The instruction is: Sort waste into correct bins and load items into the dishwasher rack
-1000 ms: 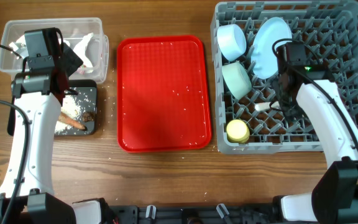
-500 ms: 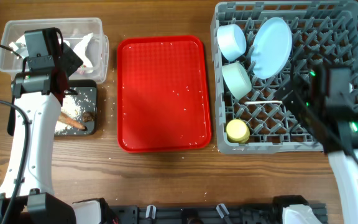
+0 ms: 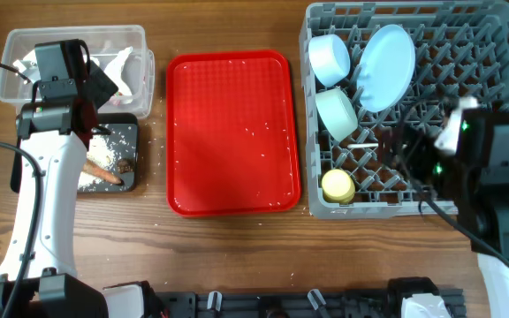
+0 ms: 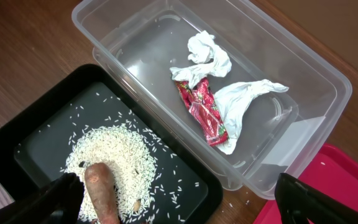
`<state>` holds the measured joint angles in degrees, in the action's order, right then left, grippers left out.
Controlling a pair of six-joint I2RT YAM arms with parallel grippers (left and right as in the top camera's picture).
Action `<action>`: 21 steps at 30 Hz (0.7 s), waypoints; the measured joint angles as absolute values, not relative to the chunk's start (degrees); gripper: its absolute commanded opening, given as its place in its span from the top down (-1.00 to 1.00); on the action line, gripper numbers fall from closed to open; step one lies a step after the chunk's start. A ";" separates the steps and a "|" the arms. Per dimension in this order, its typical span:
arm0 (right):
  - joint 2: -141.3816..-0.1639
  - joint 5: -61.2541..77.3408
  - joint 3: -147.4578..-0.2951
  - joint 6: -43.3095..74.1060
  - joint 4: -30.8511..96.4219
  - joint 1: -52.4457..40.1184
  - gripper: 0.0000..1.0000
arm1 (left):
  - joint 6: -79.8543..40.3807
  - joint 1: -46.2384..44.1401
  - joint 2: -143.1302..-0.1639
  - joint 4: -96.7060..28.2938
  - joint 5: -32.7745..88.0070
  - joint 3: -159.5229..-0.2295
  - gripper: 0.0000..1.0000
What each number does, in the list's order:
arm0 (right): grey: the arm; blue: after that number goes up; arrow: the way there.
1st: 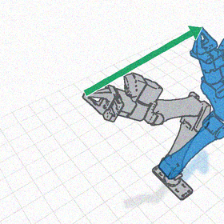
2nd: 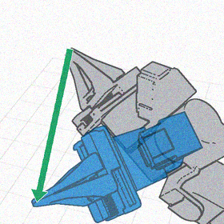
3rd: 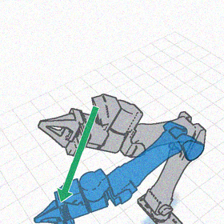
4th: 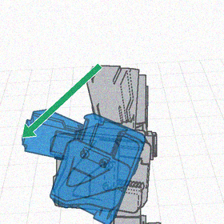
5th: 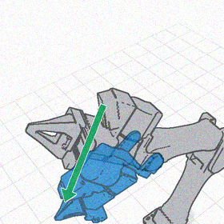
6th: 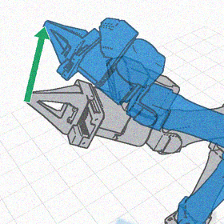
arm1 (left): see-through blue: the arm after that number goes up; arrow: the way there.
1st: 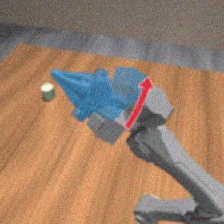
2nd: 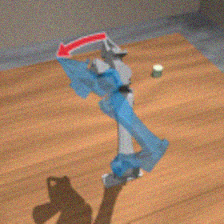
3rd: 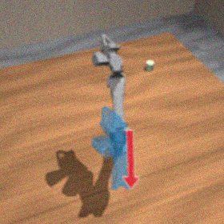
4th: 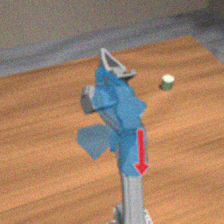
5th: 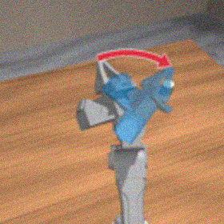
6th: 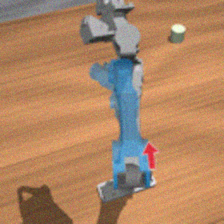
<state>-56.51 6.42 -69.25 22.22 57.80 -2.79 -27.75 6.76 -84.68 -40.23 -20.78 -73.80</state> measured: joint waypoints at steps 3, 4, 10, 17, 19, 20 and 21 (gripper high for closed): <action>-55.13 9.82 -64.14 10.28 41.89 -2.79 -1.00 | -27.75 6.76 -84.68 -40.25 -20.78 -73.80 -1.00; -53.67 10.66 -60.90 7.86 36.75 -2.79 -0.99 | -27.75 6.76 -84.68 -40.21 -20.75 -73.80 -1.00; -35.11 12.58 -31.79 0.99 11.05 -2.79 -0.99 | -27.75 6.76 -84.68 -40.18 -21.15 -73.80 -1.00; -12.69 12.67 -7.88 0.45 2.42 -2.79 -0.99 | -27.75 6.76 -84.68 -40.23 -21.17 -73.80 -0.99; -8.27 12.67 -5.06 0.78 2.15 -2.79 -0.99 | -27.75 6.76 -84.68 -40.25 -21.17 -73.80 -1.00; -7.46 12.69 -4.56 0.78 2.04 -2.79 -0.99 | -27.75 6.76 -84.68 -40.23 -21.17 -73.80 -1.00; -6.57 12.67 -3.97 0.78 1.91 -2.79 -0.99 | -27.75 6.76 -84.68 -40.23 -21.17 -73.80 -1.00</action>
<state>-6.57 12.67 -3.97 0.78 1.91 -2.79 -27.75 6.76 -84.68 -40.23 -21.17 -73.80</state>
